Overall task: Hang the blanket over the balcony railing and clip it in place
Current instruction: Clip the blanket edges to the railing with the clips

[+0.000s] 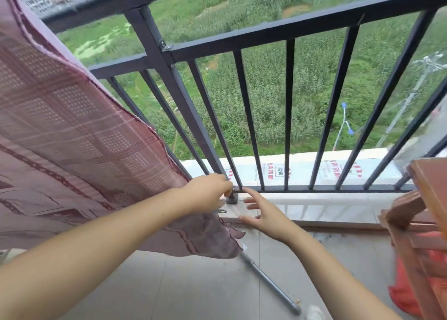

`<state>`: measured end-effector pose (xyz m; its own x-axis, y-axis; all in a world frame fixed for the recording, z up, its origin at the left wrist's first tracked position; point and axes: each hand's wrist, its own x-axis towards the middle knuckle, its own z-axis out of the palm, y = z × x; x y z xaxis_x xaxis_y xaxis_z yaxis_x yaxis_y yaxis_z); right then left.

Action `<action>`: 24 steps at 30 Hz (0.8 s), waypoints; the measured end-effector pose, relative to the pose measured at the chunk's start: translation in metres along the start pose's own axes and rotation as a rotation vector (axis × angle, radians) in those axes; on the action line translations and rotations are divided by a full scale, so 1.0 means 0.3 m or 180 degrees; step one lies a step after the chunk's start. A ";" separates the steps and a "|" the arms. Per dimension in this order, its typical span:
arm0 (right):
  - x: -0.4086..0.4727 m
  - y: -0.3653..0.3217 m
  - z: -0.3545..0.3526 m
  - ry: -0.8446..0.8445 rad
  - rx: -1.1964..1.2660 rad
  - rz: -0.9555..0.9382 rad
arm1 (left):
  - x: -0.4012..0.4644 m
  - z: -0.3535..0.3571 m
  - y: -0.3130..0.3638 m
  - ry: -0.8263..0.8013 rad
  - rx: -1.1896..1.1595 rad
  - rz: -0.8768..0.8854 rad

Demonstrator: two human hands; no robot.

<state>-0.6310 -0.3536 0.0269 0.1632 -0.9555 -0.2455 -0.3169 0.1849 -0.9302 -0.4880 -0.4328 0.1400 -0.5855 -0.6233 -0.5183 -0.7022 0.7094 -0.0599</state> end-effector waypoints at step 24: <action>-1.260 0.772 -0.864 0.3445 -0.0888 0.3376 | 0.559 0.144 1.857 0.0023 -0.0573 0.2289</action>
<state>-1.0084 -0.0090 -0.0249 -0.9379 -0.1435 -0.3159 -0.0245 0.9356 -0.3523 -0.9599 -0.1278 -0.0170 -0.9282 -0.0277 -0.3712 -0.1995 0.8789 0.4334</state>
